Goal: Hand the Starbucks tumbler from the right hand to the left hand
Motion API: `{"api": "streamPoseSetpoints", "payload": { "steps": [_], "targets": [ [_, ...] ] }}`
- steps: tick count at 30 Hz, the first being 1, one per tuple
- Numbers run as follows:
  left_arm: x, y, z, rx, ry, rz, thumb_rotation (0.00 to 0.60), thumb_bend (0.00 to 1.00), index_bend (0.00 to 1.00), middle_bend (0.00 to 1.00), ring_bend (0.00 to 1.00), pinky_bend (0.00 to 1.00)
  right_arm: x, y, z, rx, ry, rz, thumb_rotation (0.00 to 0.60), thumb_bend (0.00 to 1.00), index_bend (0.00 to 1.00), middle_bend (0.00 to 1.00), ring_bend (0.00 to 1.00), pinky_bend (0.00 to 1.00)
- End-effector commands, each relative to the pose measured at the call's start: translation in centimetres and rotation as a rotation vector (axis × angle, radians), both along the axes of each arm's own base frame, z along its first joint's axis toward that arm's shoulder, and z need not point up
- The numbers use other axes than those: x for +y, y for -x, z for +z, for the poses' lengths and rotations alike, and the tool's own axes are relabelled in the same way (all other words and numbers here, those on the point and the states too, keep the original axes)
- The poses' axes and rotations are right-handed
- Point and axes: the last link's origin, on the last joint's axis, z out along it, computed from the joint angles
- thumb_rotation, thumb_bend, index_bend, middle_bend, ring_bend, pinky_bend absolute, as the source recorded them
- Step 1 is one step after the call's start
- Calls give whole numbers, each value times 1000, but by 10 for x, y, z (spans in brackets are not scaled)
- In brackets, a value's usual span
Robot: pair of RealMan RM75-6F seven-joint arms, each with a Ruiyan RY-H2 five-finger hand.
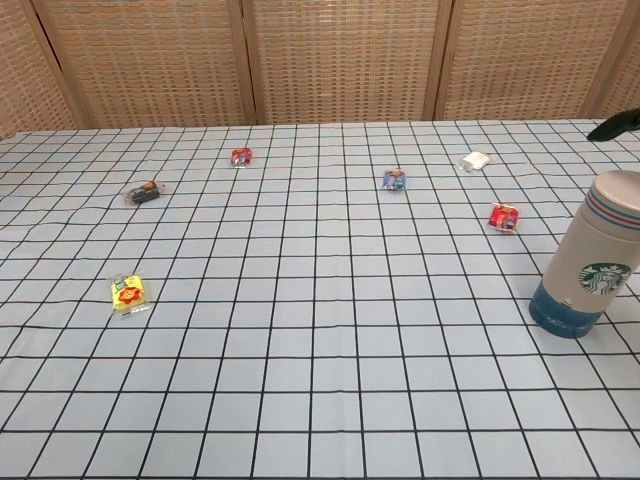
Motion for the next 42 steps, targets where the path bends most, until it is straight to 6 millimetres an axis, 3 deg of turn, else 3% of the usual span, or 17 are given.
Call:
{"api": "streamPoseSetpoints", "payload": {
  "steps": [1, 10, 14, 17, 20, 27, 30, 36, 39, 42],
  "targets": [
    [1, 1, 0, 1, 1, 5, 600, 0, 0, 0, 0, 0, -6, -6, -14, 35, -32, -5, 600, 201, 167, 185, 107, 129],
    [4, 3, -1, 4, -1, 15, 600, 0, 0, 0, 0, 0, -16, -9, -25, 85, -53, -24, 600, 297, 276, 286, 231, 269],
    [4, 3, -1, 2, -2, 18, 600, 0, 0, 0, 0, 0, -21, -11, -29, 62, -28, -26, 600, 420, 441, 446, 424, 521],
    [5, 3, -1, 2, -2, 19, 600, 0, 0, 0, 0, 0, -24, -14, -31, 24, -17, -34, 600, 615, 586, 622, 621, 667],
    [5, 4, -1, 1, 1, 21, 600, 0, 0, 0, 0, 0, -24, -17, -31, 3, -17, -37, 600, 666, 625, 659, 660, 703],
    [9, 5, -3, -14, 19, 30, 600, 0, 0, 0, 0, 0, -26, -35, -21, -18, -3, 0, 600, 682, 628, 662, 664, 703],
    [18, 1, -7, -52, 51, 21, 600, 0, 0, 0, 0, 0, -29, -52, -16, -13, 2, 39, 600, 681, 628, 662, 664, 703],
    [54, -20, -23, -193, 160, -57, 600, 0, 0, 0, 0, 0, -42, -110, -12, 11, -4, 146, 600, 682, 628, 662, 665, 703],
    [90, -57, -49, -334, 329, -139, 600, 0, 0, 0, 0, 0, -54, -168, -19, 13, -22, 254, 600, 682, 628, 662, 665, 703],
    [106, -71, -60, -409, 390, -169, 600, 0, 0, 0, 0, 0, -61, -190, -26, 21, -17, 264, 600, 682, 628, 662, 665, 703]
  ]
}}
